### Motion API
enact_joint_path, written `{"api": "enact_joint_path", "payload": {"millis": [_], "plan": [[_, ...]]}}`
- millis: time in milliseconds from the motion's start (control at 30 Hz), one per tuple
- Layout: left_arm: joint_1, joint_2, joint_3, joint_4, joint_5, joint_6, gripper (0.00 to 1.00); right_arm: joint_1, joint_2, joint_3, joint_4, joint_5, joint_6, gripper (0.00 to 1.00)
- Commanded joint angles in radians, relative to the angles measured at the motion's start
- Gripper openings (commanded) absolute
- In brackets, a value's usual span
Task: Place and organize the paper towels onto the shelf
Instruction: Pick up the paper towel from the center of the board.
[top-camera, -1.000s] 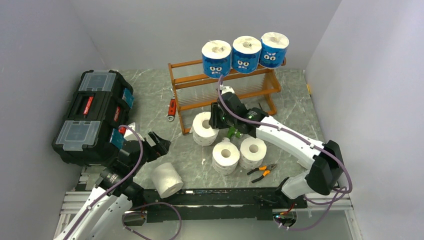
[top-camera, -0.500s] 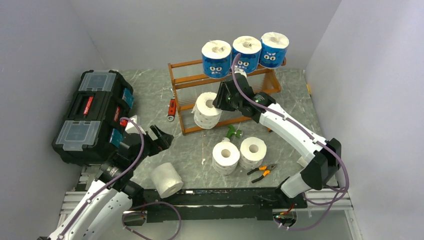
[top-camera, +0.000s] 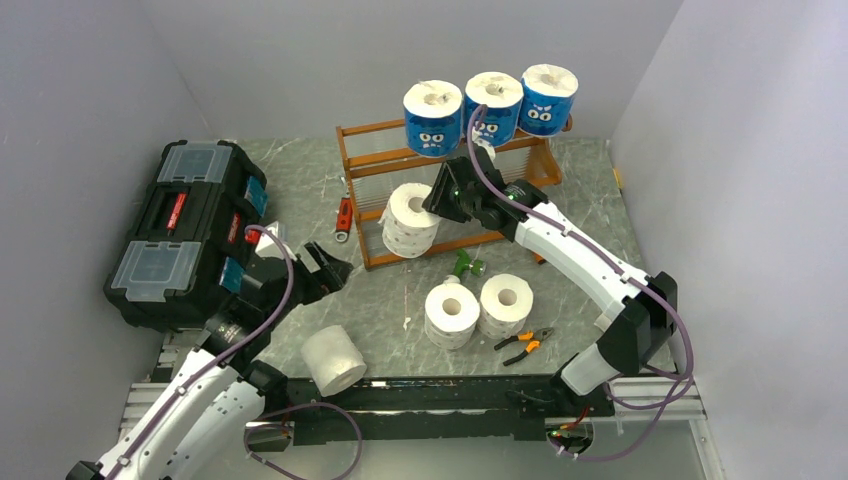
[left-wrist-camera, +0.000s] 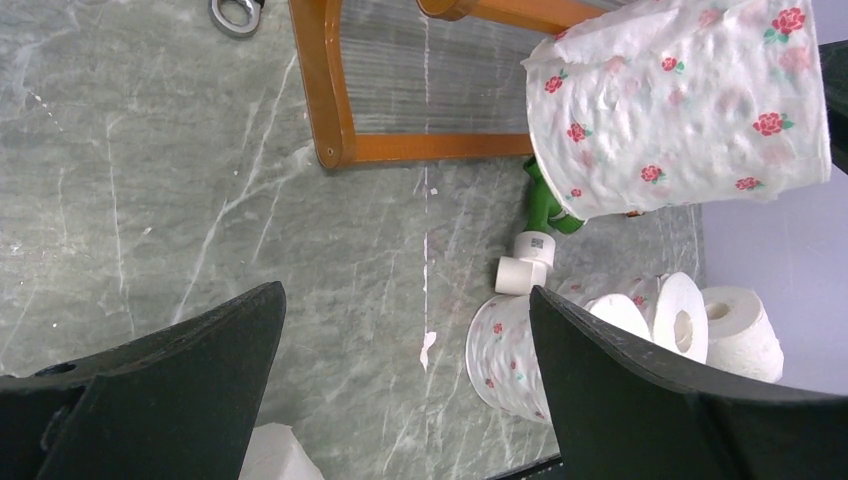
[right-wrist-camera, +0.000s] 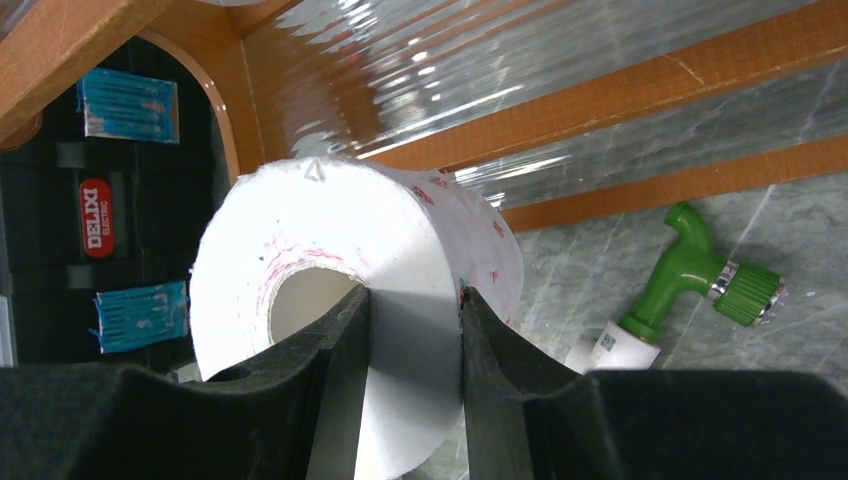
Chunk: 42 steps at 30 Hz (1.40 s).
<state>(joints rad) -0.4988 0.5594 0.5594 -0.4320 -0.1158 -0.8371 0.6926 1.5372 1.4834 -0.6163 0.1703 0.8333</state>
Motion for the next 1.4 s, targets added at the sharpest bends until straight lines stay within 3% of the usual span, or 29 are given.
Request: {"api": "enact_joint_path", "payload": {"millis": [0,833,1367], "plan": [[0.000,-0.001,0.029,0.018,0.011,-0.015,0.98,-0.006,-0.049,0.029,0.097,0.020,0.024,0.20],[-0.001,-0.082,-0.050,-0.002,-0.016,-0.042,0.99,0.021,-0.039,0.136,0.027,0.044,-0.080,0.21],[-0.001,-0.076,-0.049,-0.012,-0.016,-0.030,0.99,0.018,0.137,0.311,-0.007,0.097,-0.134,0.21]]}}
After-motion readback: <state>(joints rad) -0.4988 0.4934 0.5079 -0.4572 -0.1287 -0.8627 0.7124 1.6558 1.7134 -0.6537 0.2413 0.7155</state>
